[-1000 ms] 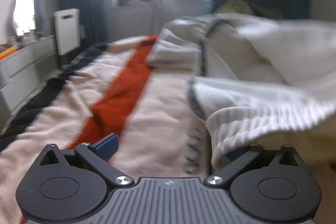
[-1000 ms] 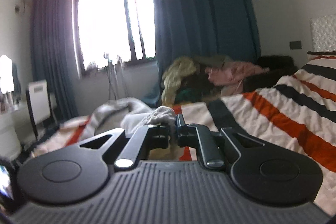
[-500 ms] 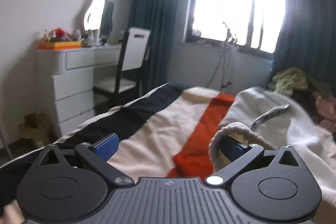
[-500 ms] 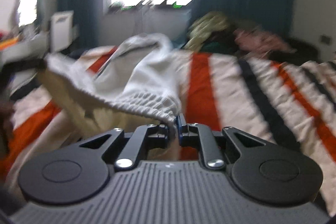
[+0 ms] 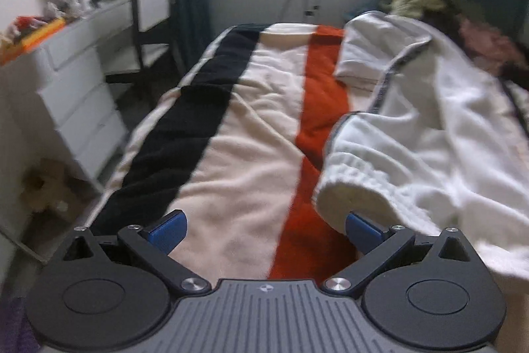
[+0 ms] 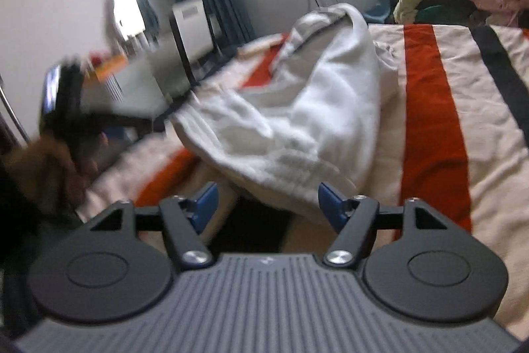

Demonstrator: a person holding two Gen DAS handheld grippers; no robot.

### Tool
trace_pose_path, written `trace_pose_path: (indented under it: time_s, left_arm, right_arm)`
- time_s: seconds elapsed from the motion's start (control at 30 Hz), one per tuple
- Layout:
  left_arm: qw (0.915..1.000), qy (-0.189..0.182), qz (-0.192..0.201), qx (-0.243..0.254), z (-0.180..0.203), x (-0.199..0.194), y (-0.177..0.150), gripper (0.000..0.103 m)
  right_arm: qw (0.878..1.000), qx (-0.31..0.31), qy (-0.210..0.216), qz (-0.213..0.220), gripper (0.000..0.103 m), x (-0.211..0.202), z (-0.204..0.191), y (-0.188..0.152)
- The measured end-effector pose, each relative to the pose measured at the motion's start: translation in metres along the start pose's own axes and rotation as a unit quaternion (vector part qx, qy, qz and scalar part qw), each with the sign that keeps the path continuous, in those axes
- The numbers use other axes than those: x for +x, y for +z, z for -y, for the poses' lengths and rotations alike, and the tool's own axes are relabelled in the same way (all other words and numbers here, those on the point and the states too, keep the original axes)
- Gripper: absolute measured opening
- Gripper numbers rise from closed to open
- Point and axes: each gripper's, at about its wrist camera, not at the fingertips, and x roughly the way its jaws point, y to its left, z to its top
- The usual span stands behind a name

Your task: Fold clothes

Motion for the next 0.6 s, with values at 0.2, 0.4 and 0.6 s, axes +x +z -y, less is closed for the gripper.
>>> trace_pose_path:
  time_s: [0.2, 0.4, 0.6]
  left_arm:
    - [0.9786, -0.175, -0.003, -0.108, -0.024, 0.011, 0.006, 0.103]
    - [0.9669, -0.178, -0.017, -0.183, -0.015, 0.054, 0.024, 0.102]
    - [0.9490, -0.166, -0.097, -0.250, -0.023, 0.099, 0.011, 0.087]
  right_arm:
    - [0.977, 0.210, -0.003, 0.026, 0.071, 0.011, 0.055, 0.007]
    - [0.950, 0.312, 0.013, -0.001, 0.071, 0.046, 0.085, -0.001]
    - [0.960, 0.278, -0.009, -0.019, 0.071, 0.080, 0.077, -0.003]
